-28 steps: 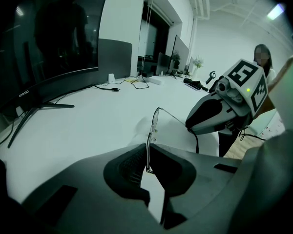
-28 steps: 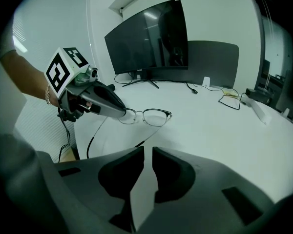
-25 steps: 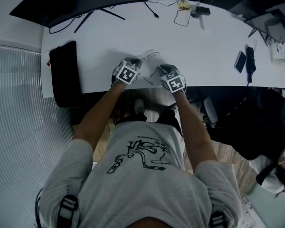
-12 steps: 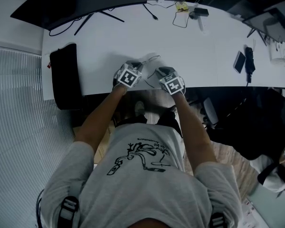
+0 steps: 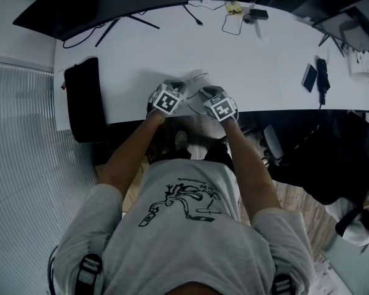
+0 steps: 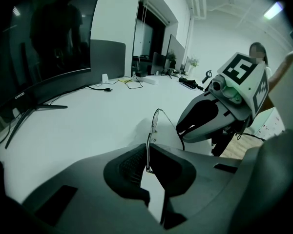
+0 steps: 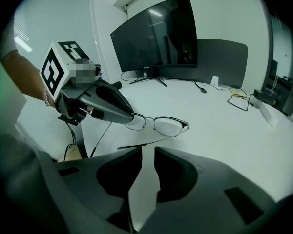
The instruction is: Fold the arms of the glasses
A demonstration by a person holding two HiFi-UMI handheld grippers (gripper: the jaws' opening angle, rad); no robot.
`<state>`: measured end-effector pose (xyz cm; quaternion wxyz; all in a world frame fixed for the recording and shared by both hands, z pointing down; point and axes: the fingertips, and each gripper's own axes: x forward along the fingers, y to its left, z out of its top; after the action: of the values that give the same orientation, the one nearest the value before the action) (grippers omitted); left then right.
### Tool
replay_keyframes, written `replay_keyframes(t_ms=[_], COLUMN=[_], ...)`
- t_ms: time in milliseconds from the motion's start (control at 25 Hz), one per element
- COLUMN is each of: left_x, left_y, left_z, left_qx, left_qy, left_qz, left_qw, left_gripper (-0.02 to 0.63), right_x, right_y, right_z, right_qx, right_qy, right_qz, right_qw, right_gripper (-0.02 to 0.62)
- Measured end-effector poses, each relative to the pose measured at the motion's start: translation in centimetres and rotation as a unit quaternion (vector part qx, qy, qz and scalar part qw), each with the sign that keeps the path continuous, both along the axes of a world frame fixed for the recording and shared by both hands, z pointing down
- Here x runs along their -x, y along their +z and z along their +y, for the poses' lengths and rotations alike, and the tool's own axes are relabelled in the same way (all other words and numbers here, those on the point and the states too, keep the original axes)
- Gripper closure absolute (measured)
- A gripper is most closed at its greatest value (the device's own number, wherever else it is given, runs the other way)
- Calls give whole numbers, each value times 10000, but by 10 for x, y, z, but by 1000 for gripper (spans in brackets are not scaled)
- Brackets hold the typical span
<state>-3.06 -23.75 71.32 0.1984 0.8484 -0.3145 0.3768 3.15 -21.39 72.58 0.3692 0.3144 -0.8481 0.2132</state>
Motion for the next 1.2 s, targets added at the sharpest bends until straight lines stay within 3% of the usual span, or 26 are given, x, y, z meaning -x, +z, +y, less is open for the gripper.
replay_keyframes(t_ms=[920, 1200], left_x=[-9, -12], left_y=[-5, -6], left_z=[26, 33], left_qx=[-57, -68], left_qy=[194, 223], left_qz=[-20, -14], left_qw=[9998, 9997], left_gripper=[568, 568], right_x=[9, 12], right_y=[0, 0], right_z=[8, 18], right_qx=[-28, 202], right_qy=[-96, -89], right_qz=[2, -50], right_qw=[10000, 9997], right_gripper=[489, 483])
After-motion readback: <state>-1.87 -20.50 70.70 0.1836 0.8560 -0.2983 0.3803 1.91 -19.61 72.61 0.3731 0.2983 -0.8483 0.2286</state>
